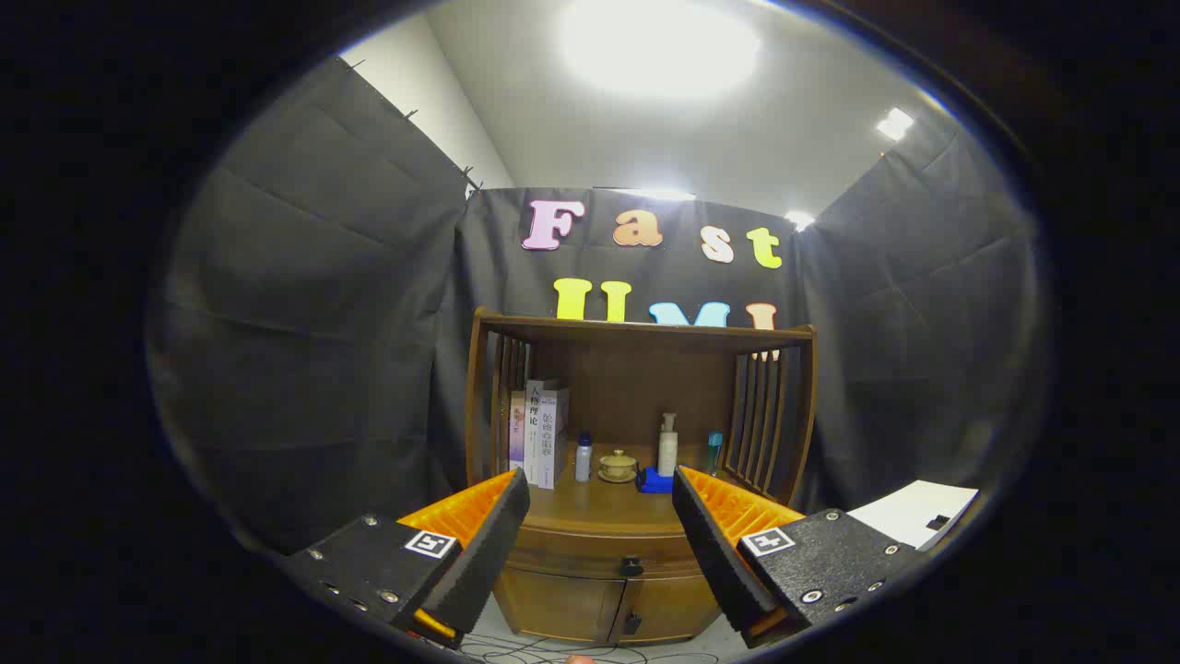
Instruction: Pull open the drawer, take out the items inside it, and place them on the countertop above the cabinet.
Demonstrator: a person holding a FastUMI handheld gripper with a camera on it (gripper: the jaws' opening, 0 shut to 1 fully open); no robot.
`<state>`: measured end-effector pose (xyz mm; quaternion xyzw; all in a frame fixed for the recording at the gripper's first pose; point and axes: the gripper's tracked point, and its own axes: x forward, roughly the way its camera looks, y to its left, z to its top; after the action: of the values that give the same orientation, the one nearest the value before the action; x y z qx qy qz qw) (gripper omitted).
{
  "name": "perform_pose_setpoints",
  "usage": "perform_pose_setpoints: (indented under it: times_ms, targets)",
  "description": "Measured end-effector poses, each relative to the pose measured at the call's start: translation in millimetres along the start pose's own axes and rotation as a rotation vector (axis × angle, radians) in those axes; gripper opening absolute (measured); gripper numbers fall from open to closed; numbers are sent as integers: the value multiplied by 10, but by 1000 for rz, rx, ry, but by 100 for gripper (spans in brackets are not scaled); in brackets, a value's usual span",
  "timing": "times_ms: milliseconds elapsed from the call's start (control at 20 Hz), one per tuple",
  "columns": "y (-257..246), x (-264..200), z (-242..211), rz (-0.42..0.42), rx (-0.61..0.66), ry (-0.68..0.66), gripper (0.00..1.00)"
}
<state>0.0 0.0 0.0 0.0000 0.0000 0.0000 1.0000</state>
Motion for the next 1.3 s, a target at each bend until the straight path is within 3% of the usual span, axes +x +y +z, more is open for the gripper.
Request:
perform_pose_setpoints:
  times_ms: [450,750,1100,1300]
  targets:
    - [-235,111,-123,-43,60,33,96]
    - [-397,255,-186,-89,-39,33,96]
    - [-322,392,-429,-42,13,82,97]
    - [-318,487,-492,-37,-39,65,96]
